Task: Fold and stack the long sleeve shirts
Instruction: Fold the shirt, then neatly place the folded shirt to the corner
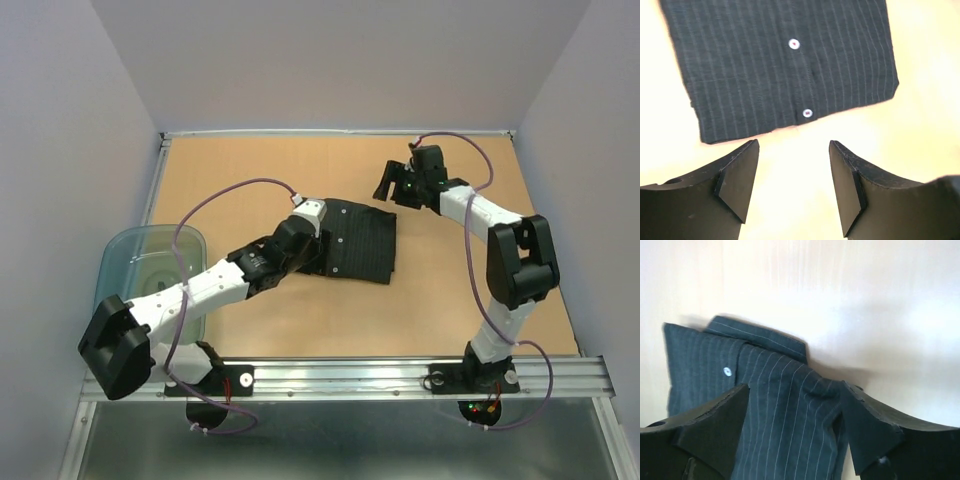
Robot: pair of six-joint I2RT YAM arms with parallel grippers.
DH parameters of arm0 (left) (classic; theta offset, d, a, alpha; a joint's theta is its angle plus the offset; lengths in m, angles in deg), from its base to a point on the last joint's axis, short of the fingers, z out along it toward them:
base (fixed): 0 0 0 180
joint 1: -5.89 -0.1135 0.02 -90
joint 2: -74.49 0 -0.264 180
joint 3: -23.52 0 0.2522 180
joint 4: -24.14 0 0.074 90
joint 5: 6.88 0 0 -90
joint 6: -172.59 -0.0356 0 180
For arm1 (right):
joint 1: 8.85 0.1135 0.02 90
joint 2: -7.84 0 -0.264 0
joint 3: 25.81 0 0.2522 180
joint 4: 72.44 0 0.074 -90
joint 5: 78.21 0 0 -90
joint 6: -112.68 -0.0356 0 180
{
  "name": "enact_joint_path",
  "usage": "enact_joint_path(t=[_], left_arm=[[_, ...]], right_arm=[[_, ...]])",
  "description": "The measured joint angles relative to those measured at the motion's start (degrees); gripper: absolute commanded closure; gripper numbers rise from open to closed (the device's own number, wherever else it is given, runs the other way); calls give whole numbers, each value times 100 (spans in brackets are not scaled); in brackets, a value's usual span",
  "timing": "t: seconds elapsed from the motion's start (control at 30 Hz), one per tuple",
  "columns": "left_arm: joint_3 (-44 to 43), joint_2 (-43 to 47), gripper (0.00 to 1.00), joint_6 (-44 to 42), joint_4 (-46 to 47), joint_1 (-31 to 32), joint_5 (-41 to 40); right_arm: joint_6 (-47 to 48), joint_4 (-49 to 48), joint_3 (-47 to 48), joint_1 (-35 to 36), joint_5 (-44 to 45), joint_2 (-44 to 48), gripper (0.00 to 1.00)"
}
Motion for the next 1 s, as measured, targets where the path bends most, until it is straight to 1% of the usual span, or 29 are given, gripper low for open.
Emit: enact_joint_path(t=[0.03,0.1,0.13,0.17,0.3,0.4,0.57,0.67,0.83,0.9,1.0], left_arm=[[17,0,23,-37,39,59,-22],[11,-92,18,-120,107,299,-105],[2,-142,13,-153,138,374,-120],[-35,-267,12,-199,168,483,-151],[-476,-1036,12,-597,260,957,-492],[-1067,-1709,12,-973,286,1364,-826],[-2028,-2811,13,-1679,339,1956,-1368],[-2365,-3346,16,-2100,315,2249,-1674],[-3104,-4489,19,-2490,85,2605,-2210],[-3292,-4787,19,-2516,-26,2656,-2345],[-3510,-4916,20,-2527,-118,2669,-2557]], right_arm=[[-11,42,-31,-35,26,142,9],[-68,26,-238,-166,63,610,4],[-133,7,-481,-267,72,940,4],[-170,24,-647,-350,68,1174,3],[-479,87,-1731,-968,50,2623,1],[-678,227,-2448,-1307,79,3512,0],[-1088,494,-3226,-1294,74,4658,0],[-1405,616,-3630,-1294,103,5471,0],[-1843,739,-4044,-1294,315,6314,0],[-1980,787,-4135,-1294,442,6492,0],[-2127,887,-4148,-1294,658,6666,0]])
